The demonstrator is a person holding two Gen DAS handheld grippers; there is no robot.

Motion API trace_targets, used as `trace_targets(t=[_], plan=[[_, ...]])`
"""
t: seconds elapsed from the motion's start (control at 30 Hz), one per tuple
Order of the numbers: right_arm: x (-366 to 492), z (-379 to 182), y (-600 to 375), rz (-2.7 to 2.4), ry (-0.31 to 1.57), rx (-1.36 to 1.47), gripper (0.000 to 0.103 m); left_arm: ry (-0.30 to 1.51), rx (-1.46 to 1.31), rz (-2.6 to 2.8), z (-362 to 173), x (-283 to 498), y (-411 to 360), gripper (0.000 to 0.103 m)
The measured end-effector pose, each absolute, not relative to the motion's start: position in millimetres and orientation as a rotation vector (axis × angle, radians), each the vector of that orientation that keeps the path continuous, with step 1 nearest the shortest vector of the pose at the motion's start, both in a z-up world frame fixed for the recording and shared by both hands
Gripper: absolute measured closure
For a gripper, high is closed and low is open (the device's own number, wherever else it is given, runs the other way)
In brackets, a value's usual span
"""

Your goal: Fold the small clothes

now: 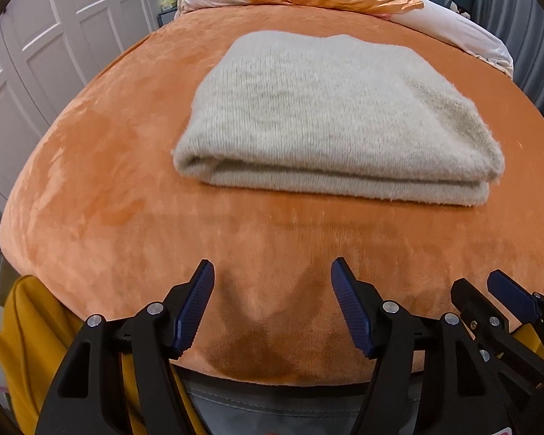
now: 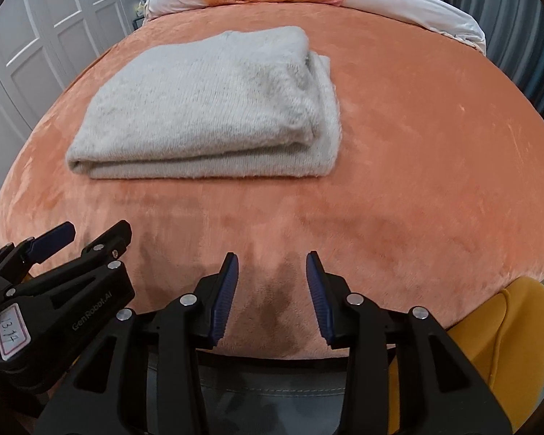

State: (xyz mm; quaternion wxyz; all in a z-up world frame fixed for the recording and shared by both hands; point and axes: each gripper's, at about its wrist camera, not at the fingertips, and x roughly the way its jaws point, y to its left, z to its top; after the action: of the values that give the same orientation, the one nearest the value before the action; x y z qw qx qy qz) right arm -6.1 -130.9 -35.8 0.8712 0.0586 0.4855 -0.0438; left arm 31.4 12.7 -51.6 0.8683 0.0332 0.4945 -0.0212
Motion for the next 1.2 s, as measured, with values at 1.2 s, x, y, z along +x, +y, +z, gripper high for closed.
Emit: trace_targets(t=[1.2], plan=[[-16, -62, -115, -0.109, 0.986, 0.081, 0.062, 0.93, 0.056, -0.024, -75, 12, 21, 0.025]])
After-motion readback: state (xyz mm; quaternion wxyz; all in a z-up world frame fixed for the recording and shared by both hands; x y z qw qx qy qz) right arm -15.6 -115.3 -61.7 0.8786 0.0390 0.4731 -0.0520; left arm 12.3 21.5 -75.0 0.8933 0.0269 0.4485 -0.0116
